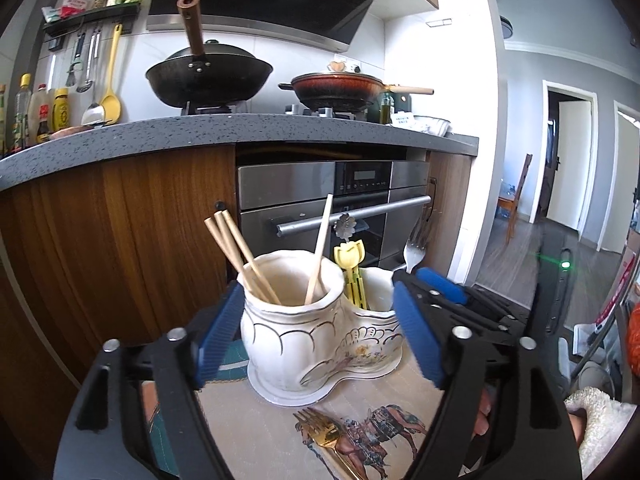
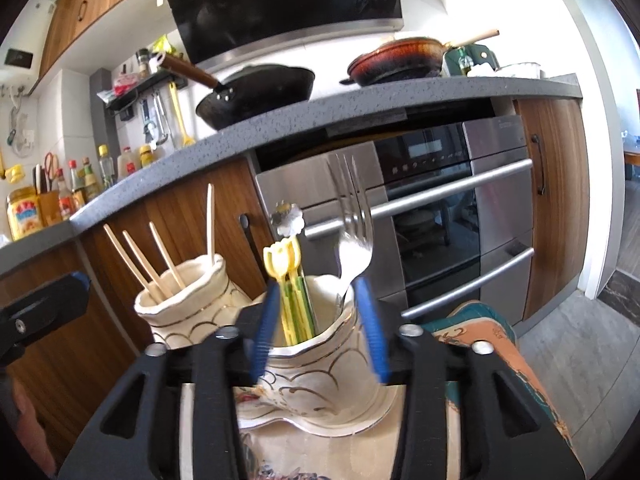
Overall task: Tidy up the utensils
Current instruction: 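Drop chopstick into tall vase with left gripper while right drops fork into short cup, then withdraw both open grippers from the holder back over the gold cutlery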
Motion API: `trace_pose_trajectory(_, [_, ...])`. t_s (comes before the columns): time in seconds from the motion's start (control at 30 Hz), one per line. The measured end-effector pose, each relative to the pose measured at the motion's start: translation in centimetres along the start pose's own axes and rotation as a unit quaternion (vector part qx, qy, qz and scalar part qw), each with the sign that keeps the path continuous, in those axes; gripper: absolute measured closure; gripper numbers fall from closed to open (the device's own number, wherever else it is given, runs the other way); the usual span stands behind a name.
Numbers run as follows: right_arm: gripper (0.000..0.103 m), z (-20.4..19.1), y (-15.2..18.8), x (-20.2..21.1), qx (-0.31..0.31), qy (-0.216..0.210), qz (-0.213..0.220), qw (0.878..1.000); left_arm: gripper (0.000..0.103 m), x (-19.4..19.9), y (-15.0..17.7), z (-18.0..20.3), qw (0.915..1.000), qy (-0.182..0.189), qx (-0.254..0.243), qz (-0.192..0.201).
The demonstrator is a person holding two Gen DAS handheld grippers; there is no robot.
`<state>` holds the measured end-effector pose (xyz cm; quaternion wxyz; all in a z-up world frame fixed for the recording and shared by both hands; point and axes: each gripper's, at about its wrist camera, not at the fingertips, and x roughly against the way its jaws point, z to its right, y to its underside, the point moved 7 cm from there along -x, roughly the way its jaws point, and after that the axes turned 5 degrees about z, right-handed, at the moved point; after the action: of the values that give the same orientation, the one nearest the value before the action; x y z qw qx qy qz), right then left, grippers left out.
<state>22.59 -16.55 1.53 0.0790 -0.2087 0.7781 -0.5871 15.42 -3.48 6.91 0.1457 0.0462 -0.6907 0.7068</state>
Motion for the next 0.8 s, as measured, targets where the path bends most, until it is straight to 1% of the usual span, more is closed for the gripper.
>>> trace_pose_trajectory(0.07, [0.036,0.1,-0.4,0.9,-0.006,-0.002,0.008,1.0,0.021,0.5,0.2,-0.3,1.0,-0.004,0.007,0.002])
trace_pose_trajectory(0.13, [0.026,0.2,-0.7,2.0,-0.012,-0.006,0.018,1.0,0.019,1.1,0.4,-0.7,0.9998,-0.008,0.016,0.004])
trace_pose_trajectory(0.2, [0.022,0.4,-1.0,3.0,-0.014,-0.004,0.026,1.0,0.016,1.6,0.6,-1.0,0.9996,-0.012,0.024,0.004])
trace_pose_trajectory(0.27, [0.015,0.6,-1.1,3.9,-0.013,0.0,0.031,0.999,0.014,2.3,0.9,-1.4,0.9994,-0.013,0.032,0.003])
trace_pose_trajectory(0.4, [0.009,1.1,-0.8,6.0,-0.017,0.007,0.039,0.999,0.007,3.9,1.9,-1.7,0.9992,-0.023,0.033,0.002])
trace_pose_trajectory(0.53, [0.006,1.0,0.2,7.5,0.0,0.017,0.031,0.999,0.006,5.2,3.2,-1.8,0.9991,-0.032,0.028,-0.008])
trace_pose_trajectory(0.63, [0.005,0.4,1.3,8.6,0.025,0.018,0.02,0.999,0.006,6.0,4.7,-2.1,0.9986,-0.036,0.029,-0.025])
trace_pose_trajectory(0.8, [0.005,-0.5,3.2,9.8,0.05,0.015,-0.006,0.999,0.006,6.4,7.8,-2.7,0.9959,-0.052,0.026,-0.07])
